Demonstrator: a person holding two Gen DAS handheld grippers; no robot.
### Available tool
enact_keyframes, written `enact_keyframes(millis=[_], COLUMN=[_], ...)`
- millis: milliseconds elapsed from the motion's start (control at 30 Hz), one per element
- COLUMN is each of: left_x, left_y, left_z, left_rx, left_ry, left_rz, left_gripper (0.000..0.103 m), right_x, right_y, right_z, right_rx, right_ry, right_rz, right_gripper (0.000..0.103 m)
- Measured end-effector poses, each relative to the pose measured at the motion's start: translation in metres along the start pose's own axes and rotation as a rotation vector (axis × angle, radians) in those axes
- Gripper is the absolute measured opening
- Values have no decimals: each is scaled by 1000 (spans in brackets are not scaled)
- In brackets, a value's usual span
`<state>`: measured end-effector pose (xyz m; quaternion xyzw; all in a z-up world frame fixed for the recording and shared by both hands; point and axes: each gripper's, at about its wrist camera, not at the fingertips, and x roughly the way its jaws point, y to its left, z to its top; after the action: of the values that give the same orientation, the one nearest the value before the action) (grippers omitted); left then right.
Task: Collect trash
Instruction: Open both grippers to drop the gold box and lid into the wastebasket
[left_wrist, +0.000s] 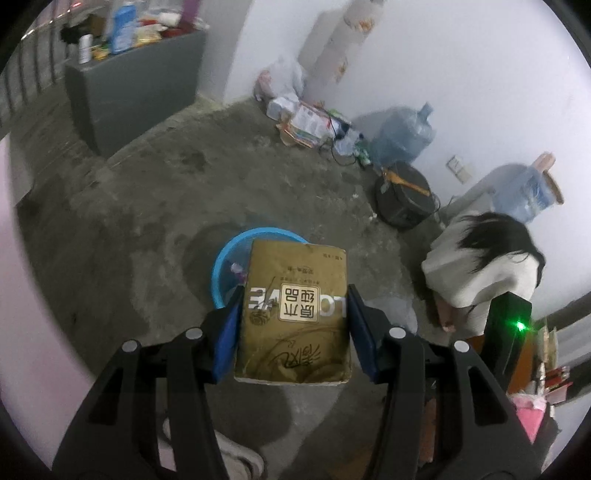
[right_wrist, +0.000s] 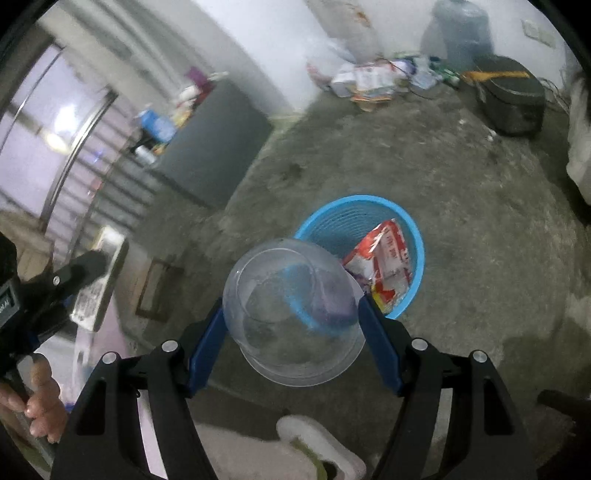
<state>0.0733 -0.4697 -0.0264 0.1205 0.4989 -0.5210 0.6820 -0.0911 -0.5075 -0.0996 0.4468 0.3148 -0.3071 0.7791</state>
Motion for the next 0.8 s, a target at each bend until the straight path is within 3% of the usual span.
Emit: enact_keyframes(millis=[67, 100, 133, 267, 367, 567, 800], left_x=[28, 45, 56, 80, 73, 33, -42], left_y=[-6, -8, -8, -5, 0, 13, 8], left_z=[14, 21, 25, 27, 20, 15, -3], left_rx=[1, 1, 2, -24, -15, -8, 18], left_ry=[6, 17, 23, 40, 28, -33, -116], left_rz=[0, -3, 7, 31, 12, 45, 75], left_gripper=[55, 66, 69, 69, 69, 69, 69], right_x=[20, 34, 49, 95, 105, 95, 44], right_y=[-7, -12, -16, -37, -50, -62, -41], right_z=[9, 15, 19, 26, 20, 11, 7], right_rx=[15, 25, 21, 34, 65, 87, 61], right_ry=[0, 4, 15, 63, 85, 81, 7], right_rz=[-14, -21, -24, -99, -99, -81, 19], right_gripper=[70, 70, 70, 71, 71, 71, 71])
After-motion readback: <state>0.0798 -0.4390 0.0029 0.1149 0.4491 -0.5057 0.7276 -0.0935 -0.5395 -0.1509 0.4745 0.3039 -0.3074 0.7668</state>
